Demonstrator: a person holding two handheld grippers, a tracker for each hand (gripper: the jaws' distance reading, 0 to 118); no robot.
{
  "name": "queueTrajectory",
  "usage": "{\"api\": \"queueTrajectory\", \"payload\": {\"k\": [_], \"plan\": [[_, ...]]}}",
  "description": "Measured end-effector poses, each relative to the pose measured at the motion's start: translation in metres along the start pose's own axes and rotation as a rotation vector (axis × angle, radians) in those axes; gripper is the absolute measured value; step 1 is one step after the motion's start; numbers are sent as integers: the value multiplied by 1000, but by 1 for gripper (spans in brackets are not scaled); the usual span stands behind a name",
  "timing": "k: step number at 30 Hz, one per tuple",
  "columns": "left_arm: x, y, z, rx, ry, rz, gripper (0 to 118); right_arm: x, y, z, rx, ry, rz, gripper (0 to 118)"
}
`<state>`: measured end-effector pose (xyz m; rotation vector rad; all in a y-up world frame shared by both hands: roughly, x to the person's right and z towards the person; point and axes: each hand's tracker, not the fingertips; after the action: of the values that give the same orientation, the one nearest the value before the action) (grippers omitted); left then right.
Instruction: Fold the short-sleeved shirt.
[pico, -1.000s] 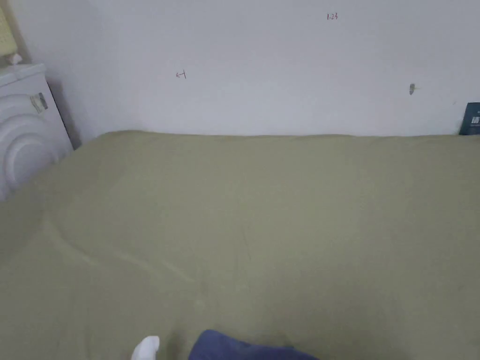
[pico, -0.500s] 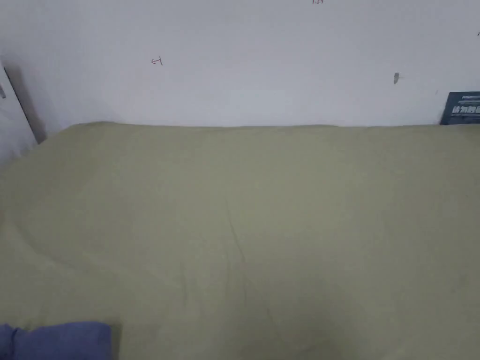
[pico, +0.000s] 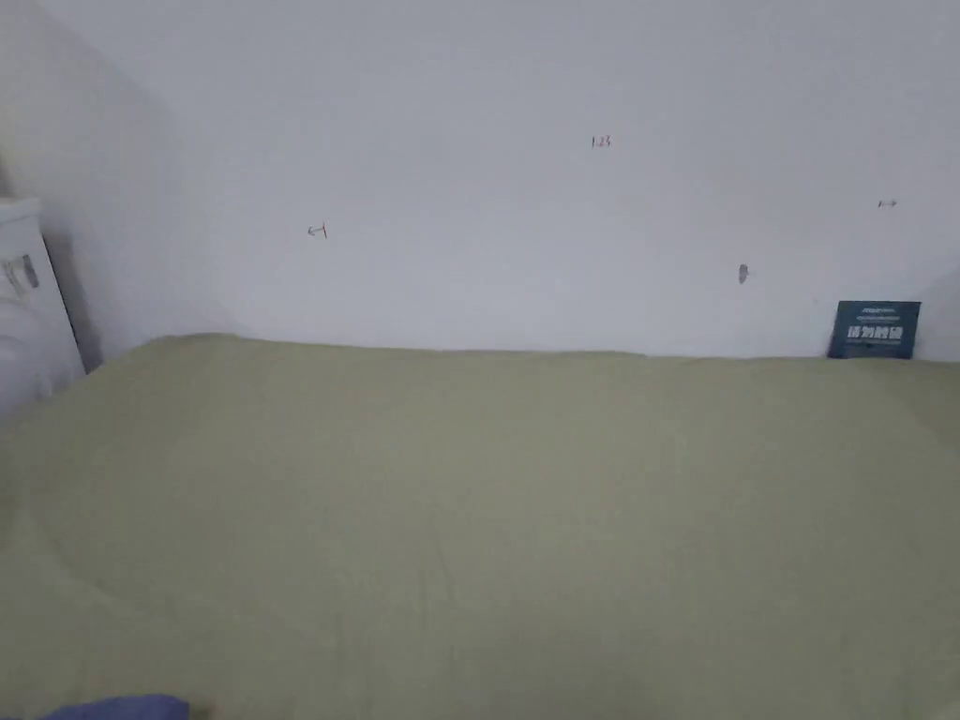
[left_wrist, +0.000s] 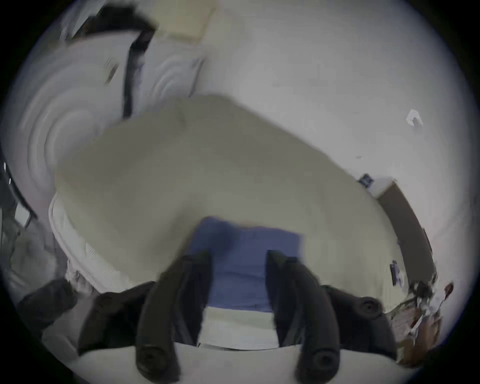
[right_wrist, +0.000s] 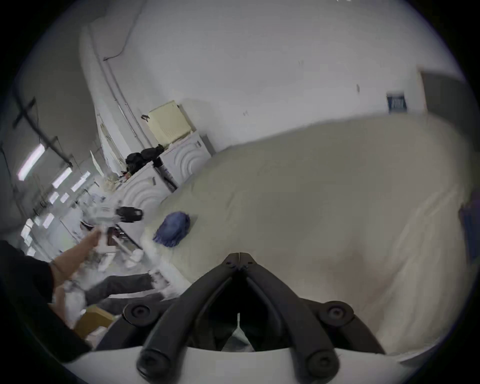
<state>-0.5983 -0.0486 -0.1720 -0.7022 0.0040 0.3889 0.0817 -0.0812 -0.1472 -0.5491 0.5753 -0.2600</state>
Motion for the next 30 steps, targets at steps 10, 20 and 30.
{"api": "queueTrajectory", "payload": {"k": [10,20,30], "plan": [[238,-68,39,342,-254,-260,6,-50,68,79,342,-328,198,1],[342,-131,17,427,-125,-454,1,-42,28,67,382,-639,263,0],[359,-125,18,474,-54,-430,100,-35,37,58,361,-688,270,107]]}}
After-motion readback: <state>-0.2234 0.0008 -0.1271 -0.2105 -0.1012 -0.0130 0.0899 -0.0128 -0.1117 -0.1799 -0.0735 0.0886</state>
